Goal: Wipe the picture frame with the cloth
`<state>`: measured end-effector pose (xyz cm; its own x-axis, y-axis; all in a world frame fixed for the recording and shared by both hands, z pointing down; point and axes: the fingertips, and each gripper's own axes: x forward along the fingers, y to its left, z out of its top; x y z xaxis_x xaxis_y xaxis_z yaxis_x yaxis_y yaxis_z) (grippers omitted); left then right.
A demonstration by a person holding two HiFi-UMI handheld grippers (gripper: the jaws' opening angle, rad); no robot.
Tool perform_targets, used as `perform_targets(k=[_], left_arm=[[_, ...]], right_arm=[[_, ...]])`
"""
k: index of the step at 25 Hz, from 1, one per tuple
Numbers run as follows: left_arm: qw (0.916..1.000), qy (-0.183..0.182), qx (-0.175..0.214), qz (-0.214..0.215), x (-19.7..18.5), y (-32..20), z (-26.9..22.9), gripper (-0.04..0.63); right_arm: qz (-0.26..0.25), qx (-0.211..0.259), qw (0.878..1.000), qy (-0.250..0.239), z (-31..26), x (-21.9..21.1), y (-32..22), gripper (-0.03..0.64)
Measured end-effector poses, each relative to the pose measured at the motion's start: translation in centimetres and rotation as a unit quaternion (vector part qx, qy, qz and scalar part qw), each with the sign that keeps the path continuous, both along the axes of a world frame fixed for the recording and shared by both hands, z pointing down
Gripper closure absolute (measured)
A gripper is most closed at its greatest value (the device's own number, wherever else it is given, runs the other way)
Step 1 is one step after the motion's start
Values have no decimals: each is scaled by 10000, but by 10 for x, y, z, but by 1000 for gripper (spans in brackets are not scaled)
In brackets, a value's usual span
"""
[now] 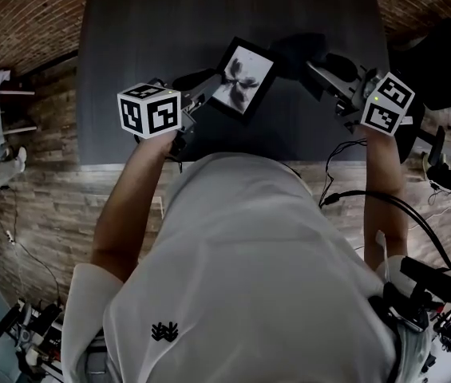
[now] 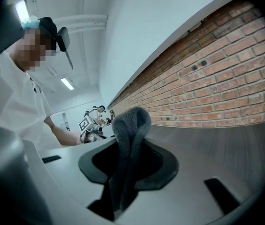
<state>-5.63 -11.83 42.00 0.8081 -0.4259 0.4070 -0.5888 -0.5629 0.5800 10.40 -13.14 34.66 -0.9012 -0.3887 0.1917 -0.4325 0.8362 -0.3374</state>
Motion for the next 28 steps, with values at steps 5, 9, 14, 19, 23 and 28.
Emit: perform_targets(k=[5,9,14,19,23,28], left_arm=[[9997,-91,-69,-192,-1,-7,5,518],[9991,-134,-101,-388,-4,-14,6,518],[9974,-146,-156,-695,-9,-19,9,518],[9955,-153,-155,-926,-11,-24,10,518],[9936,-191,-135,-1105,-14,-28,11,518],[9906,-250,-84,-1343,-19,-33,9,518]], right_arm=[[20,124,9998,121,2,-5,10,509],[90,177,9996,206,4,-7,13,509],[-47,145,9997,198,7,-14,28,509],[-414,43,9990,176,18,-39,50,509],[-681,-23,9976,154,23,-59,65,509],[-965,-126,9951,175,30,-74,86,509]])
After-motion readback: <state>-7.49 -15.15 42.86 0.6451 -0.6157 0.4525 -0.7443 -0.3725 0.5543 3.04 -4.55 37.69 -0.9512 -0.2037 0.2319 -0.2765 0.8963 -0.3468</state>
